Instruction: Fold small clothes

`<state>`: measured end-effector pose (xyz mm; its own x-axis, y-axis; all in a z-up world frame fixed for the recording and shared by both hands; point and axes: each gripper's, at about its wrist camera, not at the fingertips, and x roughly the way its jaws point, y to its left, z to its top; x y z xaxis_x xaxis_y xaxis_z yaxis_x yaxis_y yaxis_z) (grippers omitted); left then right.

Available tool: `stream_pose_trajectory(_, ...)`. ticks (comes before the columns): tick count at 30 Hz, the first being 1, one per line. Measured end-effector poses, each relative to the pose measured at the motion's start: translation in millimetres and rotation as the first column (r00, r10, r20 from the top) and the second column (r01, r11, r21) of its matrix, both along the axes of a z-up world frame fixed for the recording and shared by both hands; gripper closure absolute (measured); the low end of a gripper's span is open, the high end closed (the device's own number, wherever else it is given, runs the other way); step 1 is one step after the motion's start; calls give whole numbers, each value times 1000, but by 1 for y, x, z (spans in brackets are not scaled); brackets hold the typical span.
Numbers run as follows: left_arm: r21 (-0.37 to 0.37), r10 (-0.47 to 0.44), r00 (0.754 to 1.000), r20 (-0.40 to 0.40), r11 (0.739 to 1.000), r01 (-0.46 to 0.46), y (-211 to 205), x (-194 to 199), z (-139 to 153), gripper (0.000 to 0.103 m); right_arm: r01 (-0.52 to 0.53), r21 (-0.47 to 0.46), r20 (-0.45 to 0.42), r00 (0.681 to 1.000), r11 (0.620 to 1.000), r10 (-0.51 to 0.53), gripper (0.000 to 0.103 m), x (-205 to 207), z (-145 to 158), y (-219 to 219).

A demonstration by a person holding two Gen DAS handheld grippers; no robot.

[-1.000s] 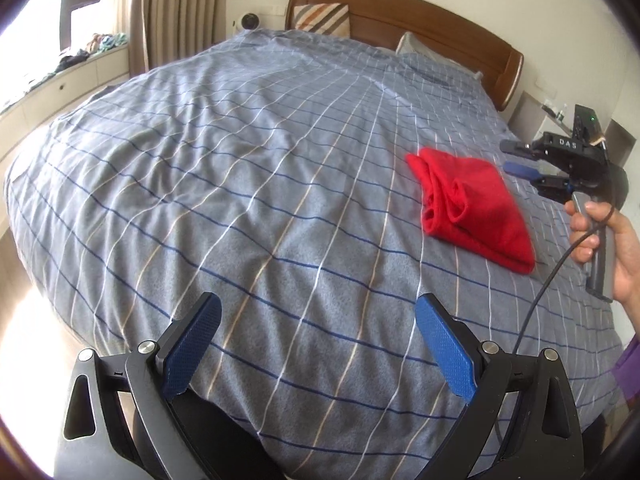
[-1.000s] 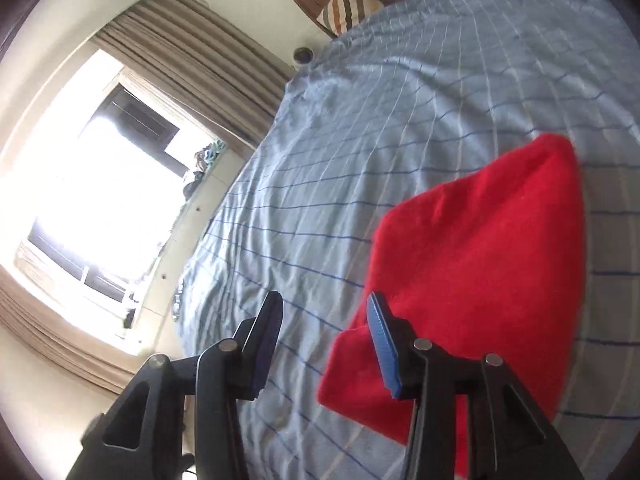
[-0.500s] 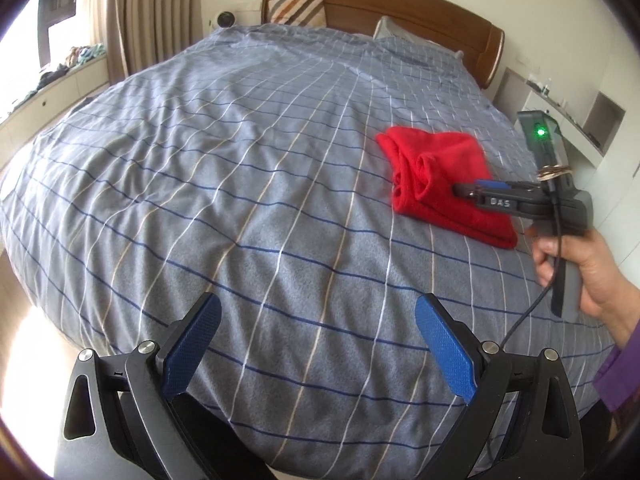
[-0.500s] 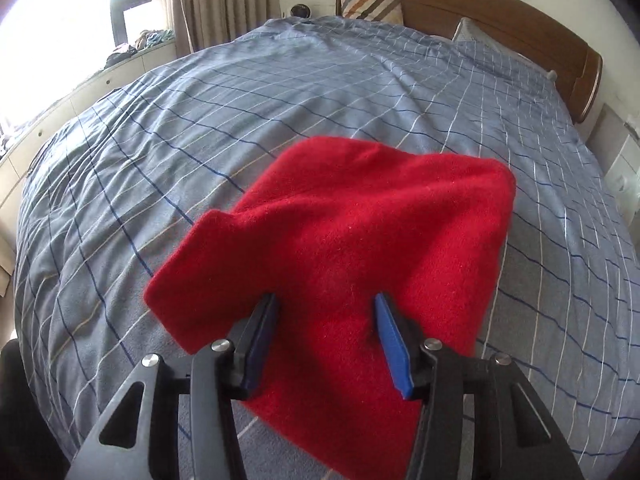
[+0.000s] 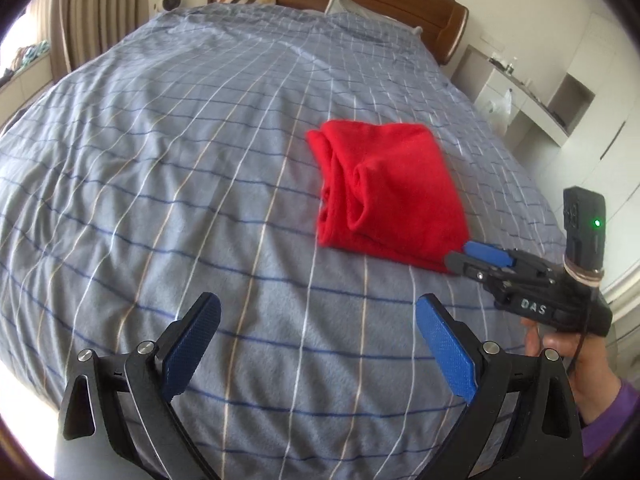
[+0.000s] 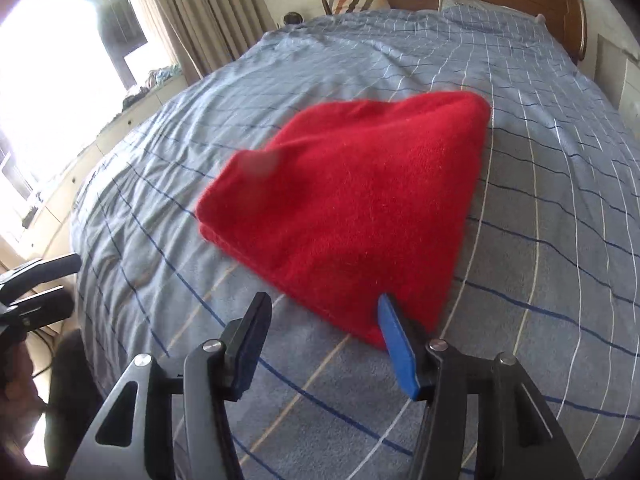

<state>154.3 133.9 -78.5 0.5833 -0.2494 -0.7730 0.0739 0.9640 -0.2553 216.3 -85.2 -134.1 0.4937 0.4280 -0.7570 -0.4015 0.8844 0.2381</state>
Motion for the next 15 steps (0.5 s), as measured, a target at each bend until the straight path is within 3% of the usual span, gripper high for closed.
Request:
stream_pose_trajectory(3, -60, -39, 999, -24, 997, 38, -13, 57, -4, 2, 91, 98, 27, 995, 991, -94, 31, 11, 20, -32)
stream_pose_trajectory(6, -118, -78, 988, -134, 991, 62, -28, 117, -28, 3, 191, 204, -61, 981, 960, -182, 31, 44, 20, -67)
stream_pose_trajectory(10, -28, -31, 982, -187, 999, 27, -37, 157, -53, 3, 273, 310, -196, 956, 911, -220, 31, 88, 1, -88)
stream_pose_trajectory(15, -21, -71, 974, -214, 997, 68, -39, 169, -64, 3, 309, 420, -338, 926, 853, -169, 31, 133, -33, -76)
